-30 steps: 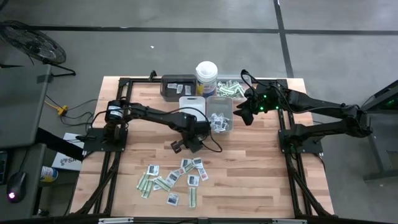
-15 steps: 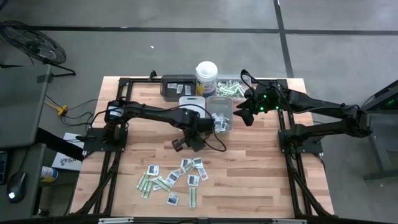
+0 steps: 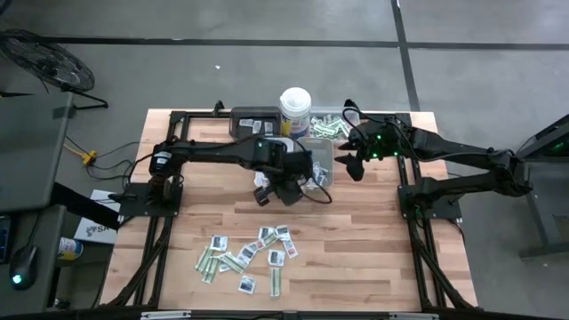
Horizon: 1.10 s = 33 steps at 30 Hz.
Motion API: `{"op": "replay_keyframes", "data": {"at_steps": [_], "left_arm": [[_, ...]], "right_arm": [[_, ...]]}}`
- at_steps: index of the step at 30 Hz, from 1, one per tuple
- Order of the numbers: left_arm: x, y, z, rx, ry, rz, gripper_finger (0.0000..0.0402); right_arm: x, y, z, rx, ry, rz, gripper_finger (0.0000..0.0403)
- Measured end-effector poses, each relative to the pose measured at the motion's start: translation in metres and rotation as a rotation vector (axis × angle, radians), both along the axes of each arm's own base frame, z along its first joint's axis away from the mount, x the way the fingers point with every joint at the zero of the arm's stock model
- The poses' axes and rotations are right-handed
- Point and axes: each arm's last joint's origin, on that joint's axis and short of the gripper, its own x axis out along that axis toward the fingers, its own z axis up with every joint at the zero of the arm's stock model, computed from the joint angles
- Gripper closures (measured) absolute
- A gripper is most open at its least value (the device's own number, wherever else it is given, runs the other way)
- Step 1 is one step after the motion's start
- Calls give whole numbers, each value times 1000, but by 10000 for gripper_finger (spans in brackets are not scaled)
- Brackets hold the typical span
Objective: Pick & Place First Aid Supplies
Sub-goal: Put the band aid into the transparent bin
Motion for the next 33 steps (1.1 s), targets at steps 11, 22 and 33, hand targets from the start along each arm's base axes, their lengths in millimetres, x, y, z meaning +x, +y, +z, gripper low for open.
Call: {"op": "replay_keyframes", "data": {"at_steps": [11, 22, 33], "left_arm": [[6, 42, 50, -6, -239, 131, 401], [14, 73, 68, -129, -420, 236, 401], [19, 78, 75, -197, -507, 266, 401]], "right_arm": [[3, 5, 4, -45, -60, 226, 197], [13, 13, 15, -369, -109, 268, 197], [13, 12, 14, -439, -59, 178, 214]]}}
